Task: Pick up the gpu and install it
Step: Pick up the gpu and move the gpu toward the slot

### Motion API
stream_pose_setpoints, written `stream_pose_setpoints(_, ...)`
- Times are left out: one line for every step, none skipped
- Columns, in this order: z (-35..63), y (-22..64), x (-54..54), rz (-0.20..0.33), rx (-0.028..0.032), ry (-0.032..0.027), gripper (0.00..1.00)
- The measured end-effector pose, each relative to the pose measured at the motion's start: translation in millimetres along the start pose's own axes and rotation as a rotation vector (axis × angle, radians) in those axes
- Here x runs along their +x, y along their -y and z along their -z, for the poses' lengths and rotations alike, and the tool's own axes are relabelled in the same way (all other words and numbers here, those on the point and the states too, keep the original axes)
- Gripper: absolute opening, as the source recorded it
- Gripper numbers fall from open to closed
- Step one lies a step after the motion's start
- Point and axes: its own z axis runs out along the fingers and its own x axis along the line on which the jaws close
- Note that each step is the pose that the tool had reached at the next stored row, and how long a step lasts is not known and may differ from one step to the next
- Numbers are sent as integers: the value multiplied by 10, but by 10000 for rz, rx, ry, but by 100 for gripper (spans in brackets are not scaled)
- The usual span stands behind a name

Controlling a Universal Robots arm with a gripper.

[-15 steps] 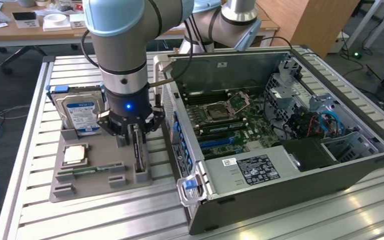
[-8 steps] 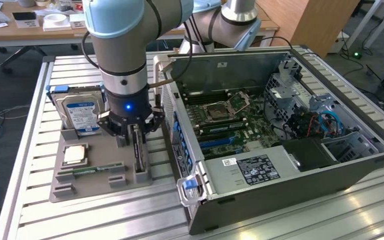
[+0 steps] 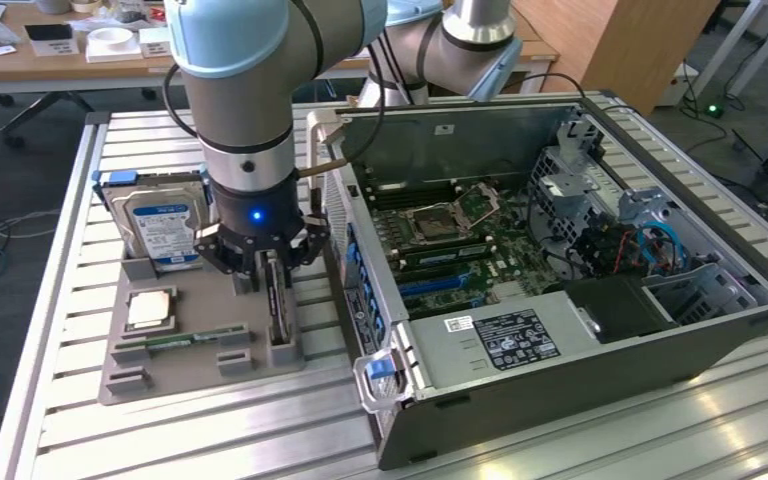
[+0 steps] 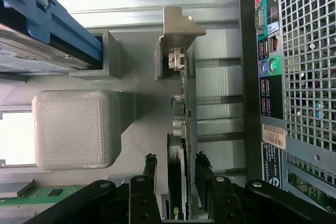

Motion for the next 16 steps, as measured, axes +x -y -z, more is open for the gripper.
stream_pose_setpoints(2,1,0,0,0,0,43)
stream_pose_setpoints(5,1,-1,0,0,1,43)
stream_pose_setpoints(5,1,-1,1,0,0,43)
stream_pose_setpoints(5,2,-1,1,0,0,43)
stream_pose_setpoints(6,2,-1,1,1,-1,43)
stream_pose_setpoints(6,2,0,0,1,0,43)
stream_pose_setpoints(6,2,-1,1,0,0,43)
stream_pose_setpoints(5,2,-1,1,0,-1,43)
stream_pose_setpoints(5,2,-1,0,0,0,43)
stream_pose_setpoints(6,2,-1,1,1,-1,43)
stream_pose_setpoints(6,2,-1,1,1,-1,43)
stream_pose_setpoints(6,2,-1,0,0,-1,43)
stream_pose_setpoints(6,2,-1,1,0,0,42)
stream_pose_setpoints(6,2,-1,1,0,0,42)
stream_pose_setpoints(6,2,-1,1,0,-1,35)
stream_pose_setpoints(5,2,-1,1,0,0,35)
